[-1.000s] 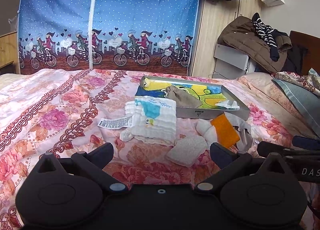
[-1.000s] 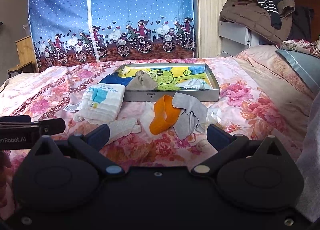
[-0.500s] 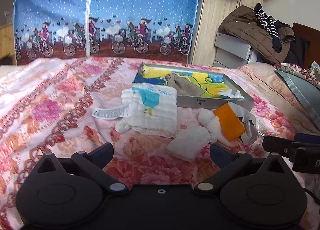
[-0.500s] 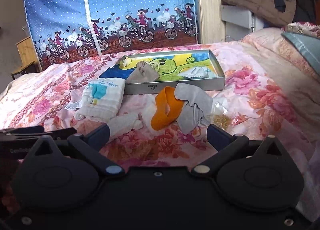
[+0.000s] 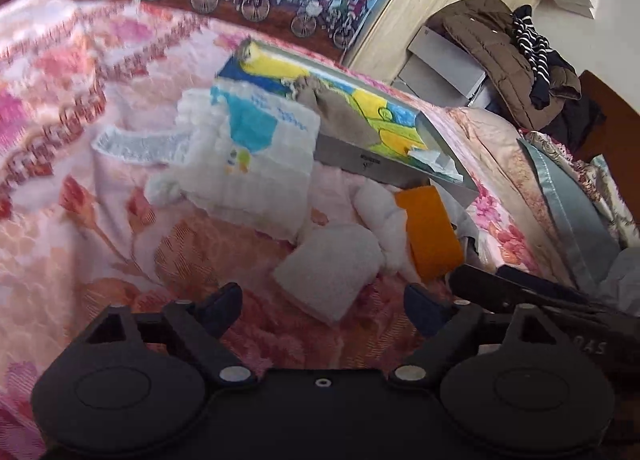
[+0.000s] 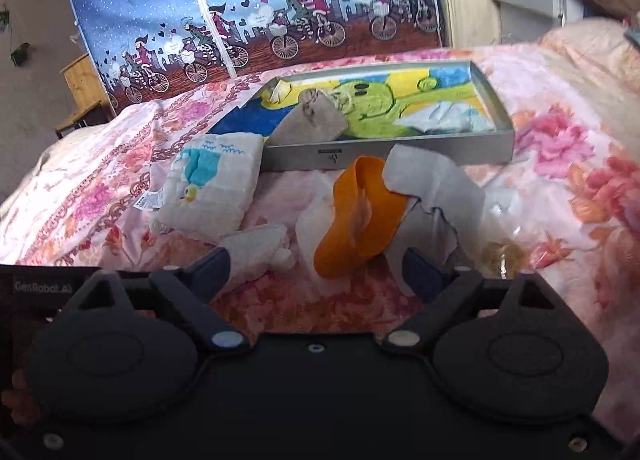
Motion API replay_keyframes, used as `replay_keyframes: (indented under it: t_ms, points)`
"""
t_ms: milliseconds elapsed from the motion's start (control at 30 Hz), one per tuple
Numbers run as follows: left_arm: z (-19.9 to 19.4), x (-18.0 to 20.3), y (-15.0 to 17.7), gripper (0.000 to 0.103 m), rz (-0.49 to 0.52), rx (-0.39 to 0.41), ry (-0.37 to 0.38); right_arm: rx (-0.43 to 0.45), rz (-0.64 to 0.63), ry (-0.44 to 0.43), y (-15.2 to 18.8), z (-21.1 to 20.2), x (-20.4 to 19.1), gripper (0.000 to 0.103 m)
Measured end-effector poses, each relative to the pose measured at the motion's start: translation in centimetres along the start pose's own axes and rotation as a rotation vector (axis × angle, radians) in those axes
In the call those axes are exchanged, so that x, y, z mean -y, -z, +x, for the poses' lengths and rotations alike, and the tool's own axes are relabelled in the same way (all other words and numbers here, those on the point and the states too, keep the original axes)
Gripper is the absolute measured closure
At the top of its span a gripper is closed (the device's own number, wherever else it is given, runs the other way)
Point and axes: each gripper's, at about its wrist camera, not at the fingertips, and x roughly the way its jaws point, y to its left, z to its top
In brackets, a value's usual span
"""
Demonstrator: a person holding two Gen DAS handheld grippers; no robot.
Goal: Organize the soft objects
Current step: 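Grasp the orange silicone strap with the right gripper while the left gripper grasps a white tissue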
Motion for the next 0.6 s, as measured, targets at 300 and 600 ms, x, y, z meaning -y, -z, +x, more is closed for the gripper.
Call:
replay_keyframes:
  t_ms: [300,600]
  points:
    - [2.4,-2.4,-0.3,0.028,-0.226,-0.089,0.106,-0.02,0.173,-0.066,-0.6,3.0,3.5,0.033]
    - [4.1,-3.9,-0.5,0.065,-0.417,-0.087,0.12,-0.008,0.278,-0.073,-0.4,5.0,5.0,0.062]
